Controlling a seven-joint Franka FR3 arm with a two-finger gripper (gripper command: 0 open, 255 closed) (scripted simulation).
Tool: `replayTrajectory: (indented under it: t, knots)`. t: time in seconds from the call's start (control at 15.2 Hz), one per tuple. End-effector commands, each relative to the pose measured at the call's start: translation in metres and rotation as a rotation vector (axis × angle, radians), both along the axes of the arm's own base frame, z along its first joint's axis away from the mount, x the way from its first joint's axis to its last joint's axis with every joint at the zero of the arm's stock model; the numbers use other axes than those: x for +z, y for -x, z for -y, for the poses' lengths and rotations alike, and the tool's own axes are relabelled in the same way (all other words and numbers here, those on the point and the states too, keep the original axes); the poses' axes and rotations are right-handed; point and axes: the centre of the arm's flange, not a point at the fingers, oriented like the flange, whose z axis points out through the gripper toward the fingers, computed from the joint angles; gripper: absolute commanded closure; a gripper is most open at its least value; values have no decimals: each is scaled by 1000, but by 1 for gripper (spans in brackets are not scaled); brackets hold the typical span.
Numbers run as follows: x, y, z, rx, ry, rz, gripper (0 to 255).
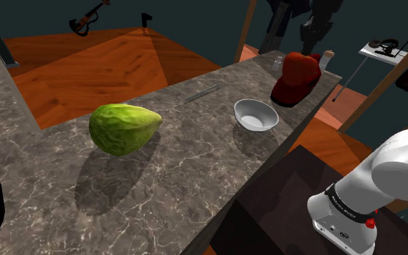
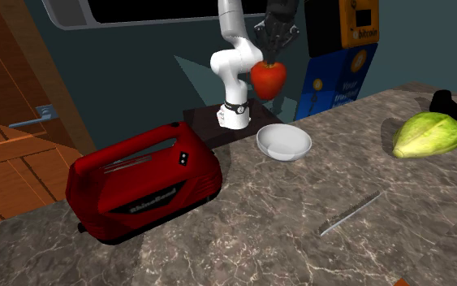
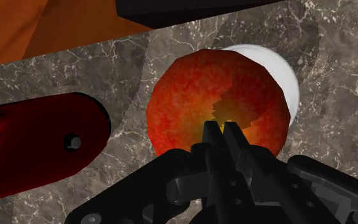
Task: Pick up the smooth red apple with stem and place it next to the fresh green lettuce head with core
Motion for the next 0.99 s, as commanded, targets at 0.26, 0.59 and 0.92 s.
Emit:
replayTrajectory:
  t: [0.26, 0.59, 0.92]
  knots:
    - [3, 2, -83, -1, 0, 0, 255]
    - [3, 1, -149, -1, 0, 0, 255]
    - [3, 1, -215, -1, 0, 0, 255]
